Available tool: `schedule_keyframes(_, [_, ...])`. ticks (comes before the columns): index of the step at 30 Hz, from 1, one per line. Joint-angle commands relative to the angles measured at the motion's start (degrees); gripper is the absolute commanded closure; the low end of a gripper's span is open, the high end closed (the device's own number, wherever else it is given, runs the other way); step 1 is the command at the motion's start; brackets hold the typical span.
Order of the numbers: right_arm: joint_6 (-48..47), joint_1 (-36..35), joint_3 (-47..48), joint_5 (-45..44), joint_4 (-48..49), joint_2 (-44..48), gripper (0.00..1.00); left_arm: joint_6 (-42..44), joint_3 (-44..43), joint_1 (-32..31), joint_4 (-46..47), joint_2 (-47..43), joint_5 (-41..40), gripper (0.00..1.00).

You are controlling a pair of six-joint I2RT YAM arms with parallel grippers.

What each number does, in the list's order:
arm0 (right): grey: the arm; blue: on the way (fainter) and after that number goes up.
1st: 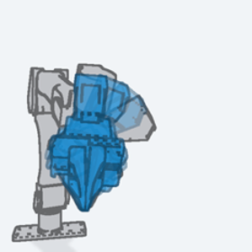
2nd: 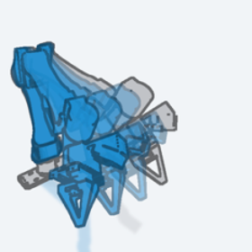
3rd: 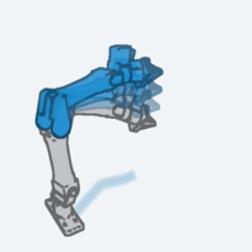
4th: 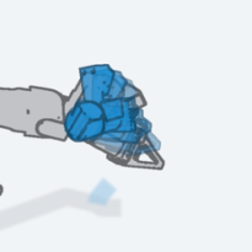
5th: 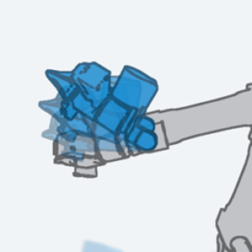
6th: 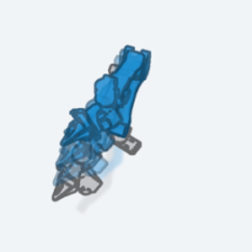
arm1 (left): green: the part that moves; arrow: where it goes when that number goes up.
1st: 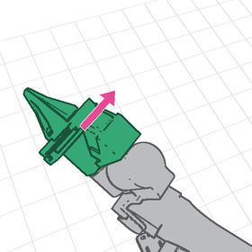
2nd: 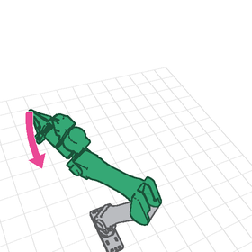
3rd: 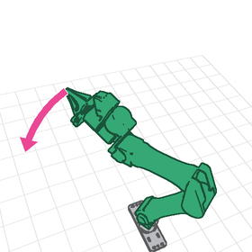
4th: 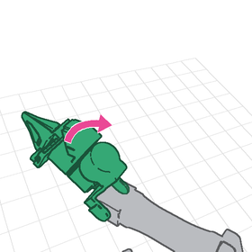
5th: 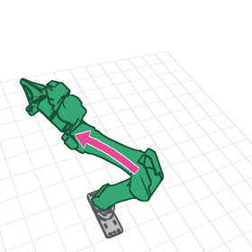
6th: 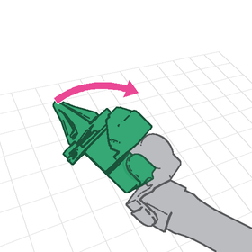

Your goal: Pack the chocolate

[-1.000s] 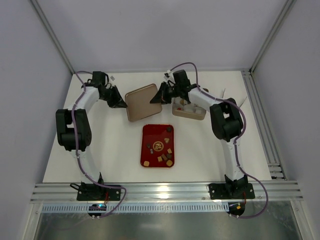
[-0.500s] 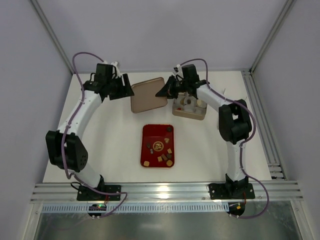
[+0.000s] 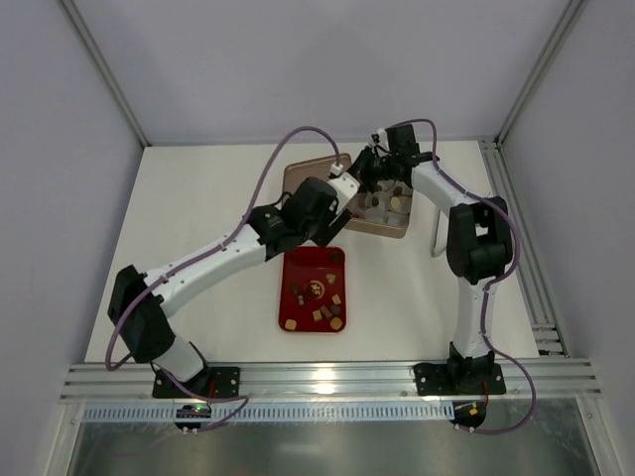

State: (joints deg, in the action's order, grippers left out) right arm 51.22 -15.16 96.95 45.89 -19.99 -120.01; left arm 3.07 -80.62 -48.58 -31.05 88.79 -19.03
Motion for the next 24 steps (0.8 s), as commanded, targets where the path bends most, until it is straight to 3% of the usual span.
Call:
schedule_keyframes(1, [0.81,0.13,1.32,3.94,-1.10,6.54,0.96,9.48,-1.12,-2.92,3.98,3.13,-10.59,0.25])
schedule_keyframes(13, [-1.03,0.66,-2.90,5.79,-2.68,10.67,0.96,22.94,-3.23,-6.44,16.10,11.93,-25.44,0.28])
schedule_keyframes(24, [-1.30,3.11,-3.26,6.41,-3.47,9.36,0.96,18.38,-3.31,-11.71,9.96,6.57,-18.07,0.29])
